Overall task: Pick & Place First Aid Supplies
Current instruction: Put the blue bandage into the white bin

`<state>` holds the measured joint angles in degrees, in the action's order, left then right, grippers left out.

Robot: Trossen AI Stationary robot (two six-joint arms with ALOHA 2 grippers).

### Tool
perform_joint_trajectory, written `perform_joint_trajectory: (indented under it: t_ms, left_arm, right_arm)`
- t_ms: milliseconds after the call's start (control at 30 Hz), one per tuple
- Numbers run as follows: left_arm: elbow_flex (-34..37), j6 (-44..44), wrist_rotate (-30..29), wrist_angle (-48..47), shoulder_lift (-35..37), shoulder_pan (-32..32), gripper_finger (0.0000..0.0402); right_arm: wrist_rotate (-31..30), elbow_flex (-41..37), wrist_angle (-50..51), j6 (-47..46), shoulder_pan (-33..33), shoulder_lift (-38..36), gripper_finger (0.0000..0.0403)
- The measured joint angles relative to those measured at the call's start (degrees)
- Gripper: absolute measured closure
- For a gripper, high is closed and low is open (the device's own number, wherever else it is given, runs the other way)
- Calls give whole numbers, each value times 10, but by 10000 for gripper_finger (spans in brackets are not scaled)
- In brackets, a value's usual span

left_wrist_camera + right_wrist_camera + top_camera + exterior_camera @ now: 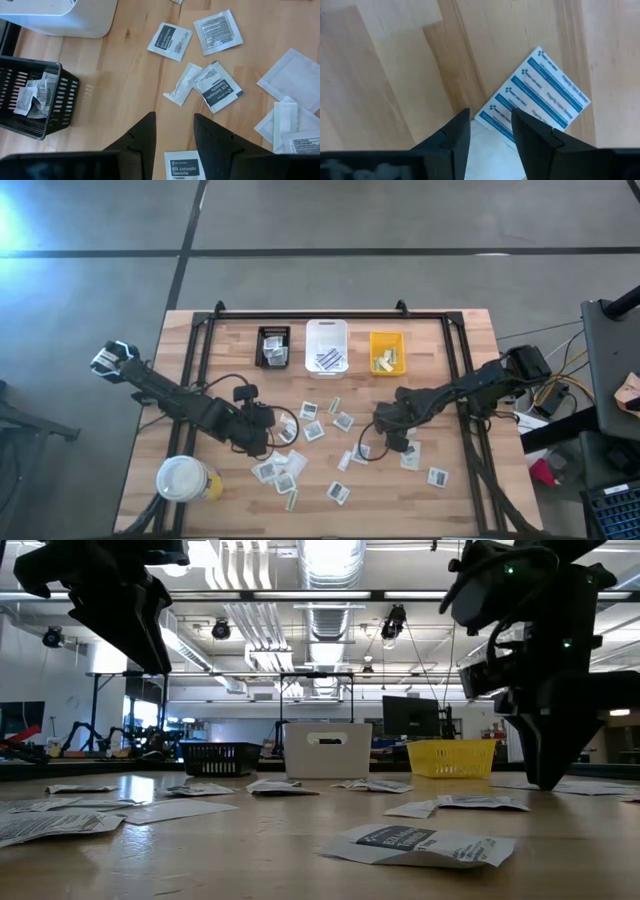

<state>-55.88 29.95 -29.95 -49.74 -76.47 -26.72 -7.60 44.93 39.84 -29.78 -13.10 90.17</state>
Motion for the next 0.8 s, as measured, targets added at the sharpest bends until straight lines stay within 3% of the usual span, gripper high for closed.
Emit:
perform_joint_trajectory:
  t_ms: [267, 800]
  left_arm:
    - [0, 0, -2, 0, 0, 0, 275]
    - [0, 0, -7, 0, 0, 0, 275]
  right_arm:
    - [-6, -11, -8, -13, 0, -1, 280]
    - [-16, -41, -51, -33, 18, -3, 362]
